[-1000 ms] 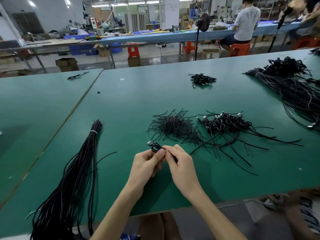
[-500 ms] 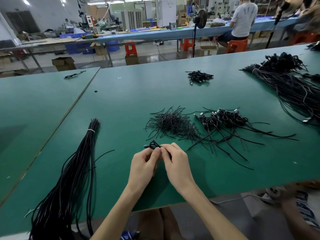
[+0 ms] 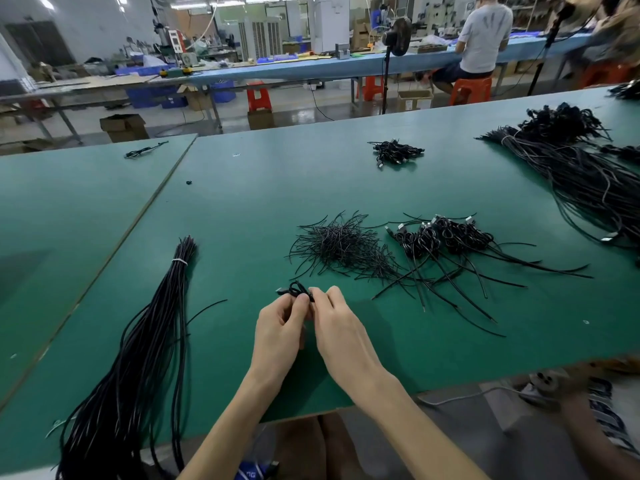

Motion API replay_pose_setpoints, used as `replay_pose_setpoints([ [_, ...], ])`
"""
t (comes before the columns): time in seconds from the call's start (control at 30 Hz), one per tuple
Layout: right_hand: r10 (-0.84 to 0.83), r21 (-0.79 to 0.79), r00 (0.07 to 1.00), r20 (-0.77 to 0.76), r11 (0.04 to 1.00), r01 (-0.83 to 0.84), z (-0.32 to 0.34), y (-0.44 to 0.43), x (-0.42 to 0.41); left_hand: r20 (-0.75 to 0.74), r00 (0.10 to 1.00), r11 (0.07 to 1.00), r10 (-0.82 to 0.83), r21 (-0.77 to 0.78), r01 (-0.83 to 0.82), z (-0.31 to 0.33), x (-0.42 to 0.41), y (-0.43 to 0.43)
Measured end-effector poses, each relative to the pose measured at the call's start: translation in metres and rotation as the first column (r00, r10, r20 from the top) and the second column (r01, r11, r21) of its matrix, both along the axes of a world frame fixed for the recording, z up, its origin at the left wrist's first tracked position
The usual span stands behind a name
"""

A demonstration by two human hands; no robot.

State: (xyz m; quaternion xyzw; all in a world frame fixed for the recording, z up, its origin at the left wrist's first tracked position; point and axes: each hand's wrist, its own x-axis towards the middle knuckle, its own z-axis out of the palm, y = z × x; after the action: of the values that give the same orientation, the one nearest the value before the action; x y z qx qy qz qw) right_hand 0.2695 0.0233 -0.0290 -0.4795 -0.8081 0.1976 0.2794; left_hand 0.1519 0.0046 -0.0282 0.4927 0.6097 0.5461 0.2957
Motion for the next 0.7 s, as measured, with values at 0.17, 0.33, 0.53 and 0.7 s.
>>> replay_pose_setpoints([
  [0.17,0.088,0.072,0.996,0.024,0.993,-0.090,-0.002,-0.001,0.000,0.075,0.997,0.999,0.033,0.010,-0.034,-0.002,-0.002,0.000],
  [0.33,0.171,-0.031,0.955,-0.242,0.982,-0.184,0.001,-0.001,0.002,0.085,0.996,0.999,0.013,0.038,-0.016,-0.002,-0.006,-0.001],
  [0.53,0.009,-0.240,0.827,-0.563,0.955,-0.174,0.003,0.009,0.009,0.071,0.985,0.984,-0.159,0.090,0.153,0.001,-0.010,-0.006],
  [0.7,-0.053,-0.339,0.750,-0.660,0.911,-0.235,0.000,0.016,0.015,-0.185,0.968,0.976,-0.169,0.106,0.191,0.005,-0.009,0.001],
])
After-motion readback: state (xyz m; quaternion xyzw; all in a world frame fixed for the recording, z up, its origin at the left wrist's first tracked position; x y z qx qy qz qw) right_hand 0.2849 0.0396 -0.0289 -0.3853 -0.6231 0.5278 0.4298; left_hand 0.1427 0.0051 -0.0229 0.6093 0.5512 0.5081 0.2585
